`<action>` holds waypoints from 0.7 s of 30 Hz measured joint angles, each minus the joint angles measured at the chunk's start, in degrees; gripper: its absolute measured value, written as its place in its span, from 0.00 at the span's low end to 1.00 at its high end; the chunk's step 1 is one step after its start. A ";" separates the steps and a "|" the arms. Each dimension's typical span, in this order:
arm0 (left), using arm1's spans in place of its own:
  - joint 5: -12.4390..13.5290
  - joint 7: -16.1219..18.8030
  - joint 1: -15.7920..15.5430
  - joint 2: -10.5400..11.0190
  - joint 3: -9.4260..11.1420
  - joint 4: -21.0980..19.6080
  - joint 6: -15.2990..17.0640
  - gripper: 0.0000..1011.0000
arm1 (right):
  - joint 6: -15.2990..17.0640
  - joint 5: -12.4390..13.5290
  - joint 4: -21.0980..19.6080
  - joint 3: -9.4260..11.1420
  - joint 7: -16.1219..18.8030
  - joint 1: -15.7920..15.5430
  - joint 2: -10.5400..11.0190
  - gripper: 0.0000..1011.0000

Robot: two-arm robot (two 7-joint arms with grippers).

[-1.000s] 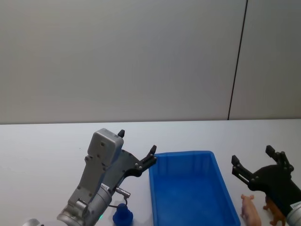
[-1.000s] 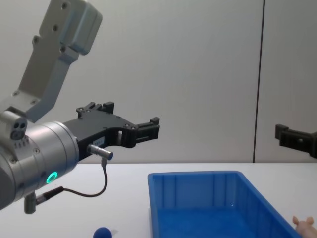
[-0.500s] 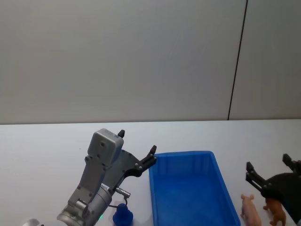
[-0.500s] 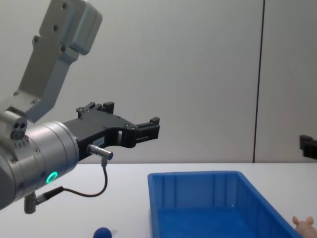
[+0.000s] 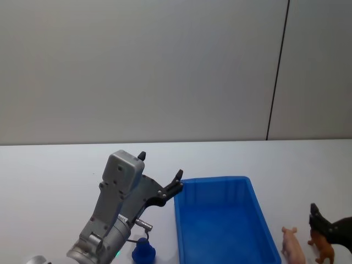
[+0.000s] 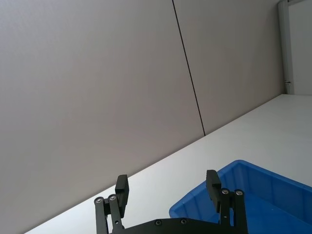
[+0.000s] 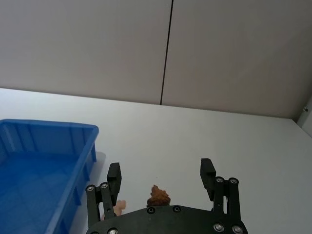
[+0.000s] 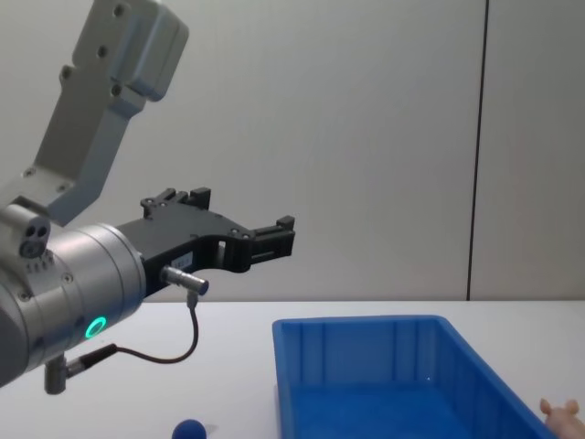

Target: Pick up the two dolls from the table and place them into the box.

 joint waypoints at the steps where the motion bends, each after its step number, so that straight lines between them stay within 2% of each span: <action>1: 0.00 0.00 0.00 0.00 0.00 0.00 0.00 0.99 | 0.00 0.00 0.00 0.00 0.00 0.00 0.00 0.99; 7: 0.00 0.00 0.00 0.00 0.00 0.00 0.00 0.99 | 0.20 0.80 1.17 0.66 0.23 -0.70 0.43 0.99; 21: 0.00 0.00 0.00 0.00 0.00 0.00 0.00 0.99 | -0.17 2.18 5.01 1.35 3.42 -1.25 0.50 0.99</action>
